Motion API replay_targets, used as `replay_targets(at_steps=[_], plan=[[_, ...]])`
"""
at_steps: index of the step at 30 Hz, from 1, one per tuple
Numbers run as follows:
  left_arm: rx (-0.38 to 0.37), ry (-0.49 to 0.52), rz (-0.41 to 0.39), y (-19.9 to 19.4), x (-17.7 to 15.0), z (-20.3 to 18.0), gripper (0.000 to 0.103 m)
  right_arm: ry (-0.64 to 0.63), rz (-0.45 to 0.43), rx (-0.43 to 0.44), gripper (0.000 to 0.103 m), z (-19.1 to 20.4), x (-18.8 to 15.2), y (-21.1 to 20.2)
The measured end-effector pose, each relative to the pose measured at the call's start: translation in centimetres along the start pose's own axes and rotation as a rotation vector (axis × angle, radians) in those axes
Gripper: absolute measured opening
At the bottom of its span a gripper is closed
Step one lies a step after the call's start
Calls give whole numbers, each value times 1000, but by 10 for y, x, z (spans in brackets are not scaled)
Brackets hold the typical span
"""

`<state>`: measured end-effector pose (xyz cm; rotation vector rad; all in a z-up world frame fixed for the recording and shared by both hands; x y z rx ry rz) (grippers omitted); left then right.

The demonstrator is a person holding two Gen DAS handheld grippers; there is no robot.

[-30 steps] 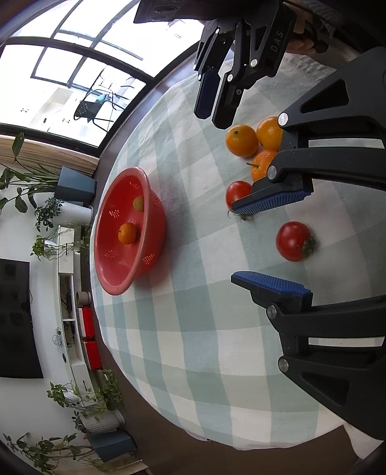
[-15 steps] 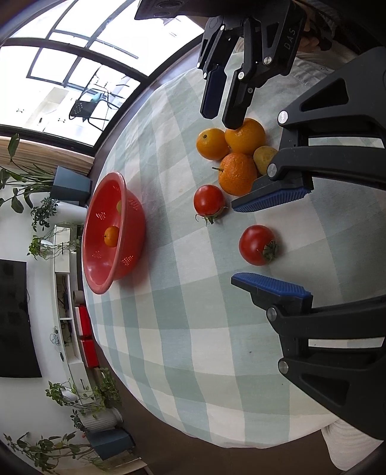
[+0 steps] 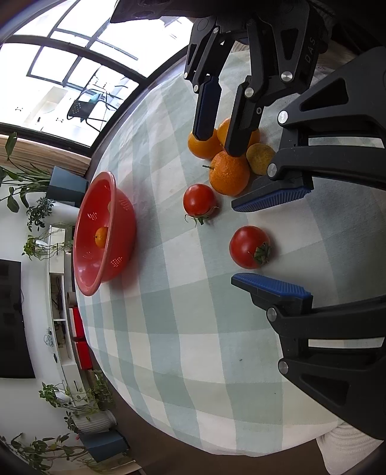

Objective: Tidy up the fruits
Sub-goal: 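Move the left tool to a red tomato while the right tool approaches an orange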

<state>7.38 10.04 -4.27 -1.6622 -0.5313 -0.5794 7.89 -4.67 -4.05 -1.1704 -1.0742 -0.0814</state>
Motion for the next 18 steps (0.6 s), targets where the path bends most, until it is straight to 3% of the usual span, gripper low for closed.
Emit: replay_targets(at_steps=[6, 18], plan=[[-9, -4, 3, 2, 0, 2, 41, -47, 41, -9, 45, 7, 6, 16], [-3, -15, 16, 8, -4, 8, 41, -93, 93, -15, 45, 15, 7, 30]])
Point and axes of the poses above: each gripper's, at about its wrist camera, not at the fingertips, and y roughly the way its jaws point, z to its left, x to its top, the point moved 3 cm from there along y, roughly the way its jaws point, and after that the axes turned 1 degree about -x, right-handed, at the moved point
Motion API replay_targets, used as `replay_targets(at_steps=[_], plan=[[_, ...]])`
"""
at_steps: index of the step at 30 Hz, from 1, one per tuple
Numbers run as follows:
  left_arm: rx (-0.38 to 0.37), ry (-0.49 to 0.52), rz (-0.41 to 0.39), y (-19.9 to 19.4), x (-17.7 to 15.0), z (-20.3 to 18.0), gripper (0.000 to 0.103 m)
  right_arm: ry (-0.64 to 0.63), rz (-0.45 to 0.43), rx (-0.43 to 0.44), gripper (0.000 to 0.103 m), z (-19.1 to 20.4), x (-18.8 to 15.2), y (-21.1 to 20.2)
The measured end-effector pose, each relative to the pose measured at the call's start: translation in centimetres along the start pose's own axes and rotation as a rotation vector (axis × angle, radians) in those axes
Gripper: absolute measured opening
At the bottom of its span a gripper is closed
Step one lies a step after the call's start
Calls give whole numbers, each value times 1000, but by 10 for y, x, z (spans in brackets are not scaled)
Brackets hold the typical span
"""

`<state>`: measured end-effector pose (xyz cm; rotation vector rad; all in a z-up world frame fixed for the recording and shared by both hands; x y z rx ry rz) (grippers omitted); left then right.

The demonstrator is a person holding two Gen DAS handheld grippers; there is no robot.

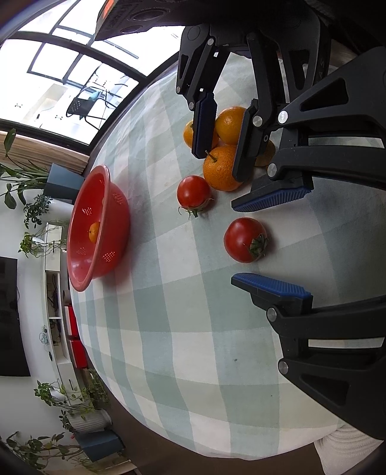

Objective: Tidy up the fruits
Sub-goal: 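Move the left tool to a red tomato while the right tool approaches an orange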

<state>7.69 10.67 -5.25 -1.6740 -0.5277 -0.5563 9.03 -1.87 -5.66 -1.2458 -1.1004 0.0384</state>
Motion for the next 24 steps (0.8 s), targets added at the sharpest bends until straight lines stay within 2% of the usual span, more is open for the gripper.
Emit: replay_targets(at_steps=[7, 11, 24], plan=[[-2, -1, 0, 0, -1, 0, 41, -1, -1, 7, 40, 0, 0, 0], [-1, -1, 2, 1, -1, 0, 41, 39, -20, 43, 40, -5, 1, -5], [3, 13, 14, 9, -4, -3, 41, 143, -93, 69, 40, -24, 4, -23]])
Point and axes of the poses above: each gripper's, at about its wrist camera, not at the fingertips, and y roughly the way its jaws point, z to its left, x to its top, the point moved 3 cm from there along y, roughly the way its jaws point, and after that the axes turned 1 degree about -x, right-handed, at the moved point
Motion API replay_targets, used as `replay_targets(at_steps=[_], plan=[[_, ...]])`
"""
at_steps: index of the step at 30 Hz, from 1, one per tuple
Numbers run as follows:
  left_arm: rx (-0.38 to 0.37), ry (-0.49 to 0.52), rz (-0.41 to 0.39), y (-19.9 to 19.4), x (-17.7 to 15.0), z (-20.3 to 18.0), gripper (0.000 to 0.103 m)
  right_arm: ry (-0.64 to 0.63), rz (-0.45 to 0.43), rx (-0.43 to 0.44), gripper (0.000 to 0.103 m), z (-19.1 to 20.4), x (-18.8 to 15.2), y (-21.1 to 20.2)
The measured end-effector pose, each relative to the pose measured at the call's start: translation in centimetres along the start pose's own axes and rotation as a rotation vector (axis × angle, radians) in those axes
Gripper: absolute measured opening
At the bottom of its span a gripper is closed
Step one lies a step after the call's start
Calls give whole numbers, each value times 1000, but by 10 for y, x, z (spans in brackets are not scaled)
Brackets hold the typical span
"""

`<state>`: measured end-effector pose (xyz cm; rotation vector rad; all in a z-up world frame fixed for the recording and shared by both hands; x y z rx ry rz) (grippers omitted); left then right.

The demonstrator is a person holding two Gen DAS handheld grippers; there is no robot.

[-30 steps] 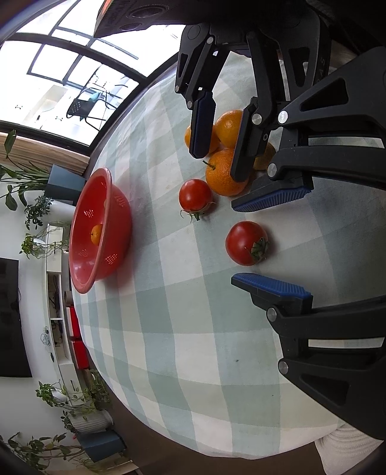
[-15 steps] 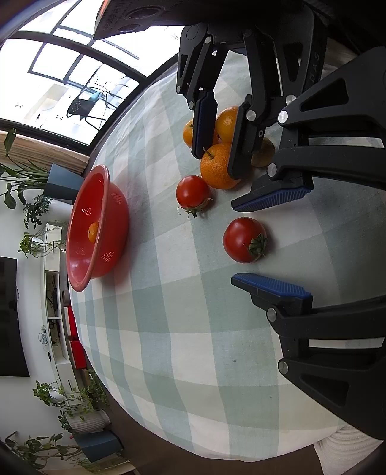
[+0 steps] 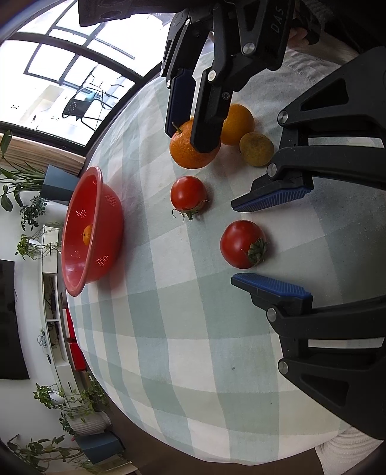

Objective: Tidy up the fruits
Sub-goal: 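Move the left tool to a red tomato while the right tool approaches an orange, then close the left tool on the red tomato while the right tool closes on the orange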

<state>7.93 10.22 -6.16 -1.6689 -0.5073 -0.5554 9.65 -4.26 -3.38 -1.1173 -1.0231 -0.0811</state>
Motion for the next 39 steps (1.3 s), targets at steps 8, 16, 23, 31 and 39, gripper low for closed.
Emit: replay_targets(at_steps=[8, 16, 23, 31, 39], plan=[[-5, 9, -3, 3, 1, -1, 37, 16, -13, 6, 40, -1, -1, -3], [1, 25, -8, 5, 0, -2, 30, 26, -16, 9, 40, -2, -2, -3], [-19, -1, -13, 3, 1, 2, 30, 41, -27, 15, 40, -5, -2, -6], [-48, -33, -17, 1, 3, 3, 30, 62, -37, 21, 40, -8, -2, -10], [-76, -40, -25, -4, 7, 0, 30, 80, -43, 29, 40, -13, 0, -11]])
Point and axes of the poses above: each gripper's, at about its wrist camera, not at the fingertips, and y roughly the way its jaws point, z to its left, x to its top, the point moved 3 cm from there along y, roughly the way its jaws point, and after that the axes turned 1 degree about -x, right-handed, at the moved point
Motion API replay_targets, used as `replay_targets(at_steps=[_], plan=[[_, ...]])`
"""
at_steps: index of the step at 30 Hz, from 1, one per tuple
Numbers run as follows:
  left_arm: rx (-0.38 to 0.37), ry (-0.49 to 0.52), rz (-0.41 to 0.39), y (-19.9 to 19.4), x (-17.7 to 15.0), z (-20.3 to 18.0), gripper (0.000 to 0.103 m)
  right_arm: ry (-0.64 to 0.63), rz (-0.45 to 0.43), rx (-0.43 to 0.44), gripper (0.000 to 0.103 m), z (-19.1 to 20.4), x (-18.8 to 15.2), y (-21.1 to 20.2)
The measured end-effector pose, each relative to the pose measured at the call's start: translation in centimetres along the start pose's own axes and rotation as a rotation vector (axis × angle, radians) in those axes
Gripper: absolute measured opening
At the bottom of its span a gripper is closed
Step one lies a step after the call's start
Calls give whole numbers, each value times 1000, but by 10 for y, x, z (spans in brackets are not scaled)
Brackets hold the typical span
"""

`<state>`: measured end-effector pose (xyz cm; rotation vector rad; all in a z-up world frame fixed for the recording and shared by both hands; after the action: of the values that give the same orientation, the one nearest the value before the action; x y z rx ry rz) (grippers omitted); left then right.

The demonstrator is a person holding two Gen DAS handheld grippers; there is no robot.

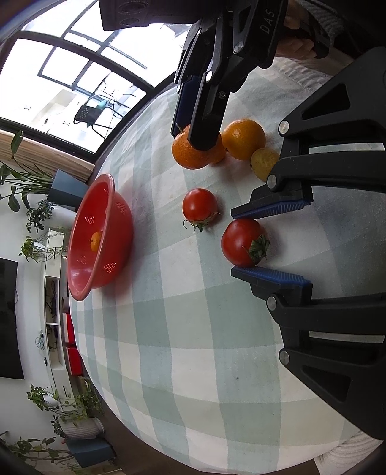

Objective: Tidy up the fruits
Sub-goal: 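Close the left tool on the red tomato while the right tool closes on the orange, then carry the tomato in the left tool while the right tool carries the orange over the red bowl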

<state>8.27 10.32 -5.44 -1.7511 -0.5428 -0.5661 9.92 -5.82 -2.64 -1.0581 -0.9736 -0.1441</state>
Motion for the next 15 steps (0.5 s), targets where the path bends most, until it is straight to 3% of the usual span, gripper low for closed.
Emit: replay_targets(at_steps=[15], plan=[[-27, 7, -37, -5, 31, -8, 30, 33, -40, 0, 40, -16, 23, -5]])
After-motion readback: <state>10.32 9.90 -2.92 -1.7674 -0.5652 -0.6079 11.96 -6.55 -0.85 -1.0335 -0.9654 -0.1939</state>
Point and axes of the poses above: each gripper's, at about its wrist camera, not at the fingertips, and y roughly the way its jaws point, z to its left, x to its top, the point moved 3 cm from there along y, roughly the way its jaws point, and after that the axes turned 1 degree about -x, right-handed, at the moved point
